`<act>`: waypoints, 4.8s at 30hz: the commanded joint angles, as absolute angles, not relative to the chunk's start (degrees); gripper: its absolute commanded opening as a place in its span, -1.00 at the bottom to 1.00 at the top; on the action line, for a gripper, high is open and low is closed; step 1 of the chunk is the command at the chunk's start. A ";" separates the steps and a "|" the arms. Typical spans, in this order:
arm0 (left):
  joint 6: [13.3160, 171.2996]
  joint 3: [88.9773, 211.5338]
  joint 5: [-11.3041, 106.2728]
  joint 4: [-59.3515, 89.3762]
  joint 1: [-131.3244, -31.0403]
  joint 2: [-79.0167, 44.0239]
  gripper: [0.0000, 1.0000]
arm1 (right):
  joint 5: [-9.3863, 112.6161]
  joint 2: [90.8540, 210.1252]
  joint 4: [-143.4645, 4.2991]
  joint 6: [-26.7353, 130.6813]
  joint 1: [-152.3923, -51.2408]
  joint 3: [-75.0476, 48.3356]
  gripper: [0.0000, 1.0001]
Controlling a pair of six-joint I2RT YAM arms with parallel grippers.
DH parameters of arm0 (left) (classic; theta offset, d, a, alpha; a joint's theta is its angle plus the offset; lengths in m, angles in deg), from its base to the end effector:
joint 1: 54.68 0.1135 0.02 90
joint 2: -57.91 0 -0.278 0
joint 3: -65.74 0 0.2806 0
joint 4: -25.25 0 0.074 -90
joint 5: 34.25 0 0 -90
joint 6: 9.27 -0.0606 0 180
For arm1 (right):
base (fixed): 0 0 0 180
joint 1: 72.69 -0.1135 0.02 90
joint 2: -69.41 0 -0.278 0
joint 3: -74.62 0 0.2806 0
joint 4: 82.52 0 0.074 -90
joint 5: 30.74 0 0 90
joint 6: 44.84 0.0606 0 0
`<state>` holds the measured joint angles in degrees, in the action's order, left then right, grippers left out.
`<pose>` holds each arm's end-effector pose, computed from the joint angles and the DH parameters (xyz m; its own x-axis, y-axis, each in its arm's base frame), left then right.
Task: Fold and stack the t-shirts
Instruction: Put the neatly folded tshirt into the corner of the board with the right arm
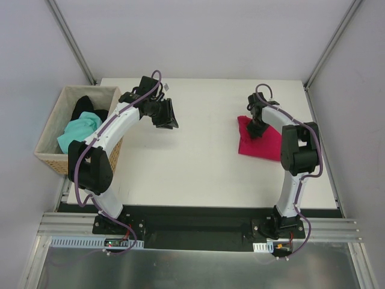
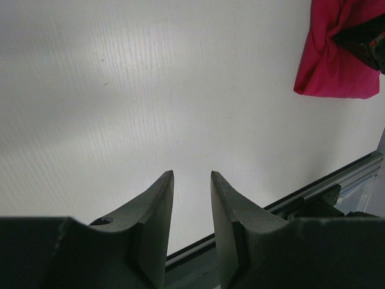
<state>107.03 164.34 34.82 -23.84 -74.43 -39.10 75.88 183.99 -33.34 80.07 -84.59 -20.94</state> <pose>0.3905 -0.1632 0.3009 -0.8626 -0.1300 -0.4890 0.1791 0.8254 -0.5354 0.4439 0.0758 0.1522 -0.7986 0.3921 -0.4565 0.4431 0.8964 -0.0052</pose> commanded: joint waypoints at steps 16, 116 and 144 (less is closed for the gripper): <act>107.09 164.31 33.51 -24.71 -73.84 -36.40 -0.39 | 82.02 181.64 -28.87 75.75 -77.97 -17.70 -0.92; 106.48 157.80 33.77 -21.11 -74.37 -31.83 -0.39 | 90.28 176.73 -14.72 72.05 -88.51 -26.33 -0.98; 108.06 154.29 33.77 -21.11 -74.28 -30.25 -0.39 | 85.98 176.72 -19.64 80.14 -88.34 -14.01 -0.98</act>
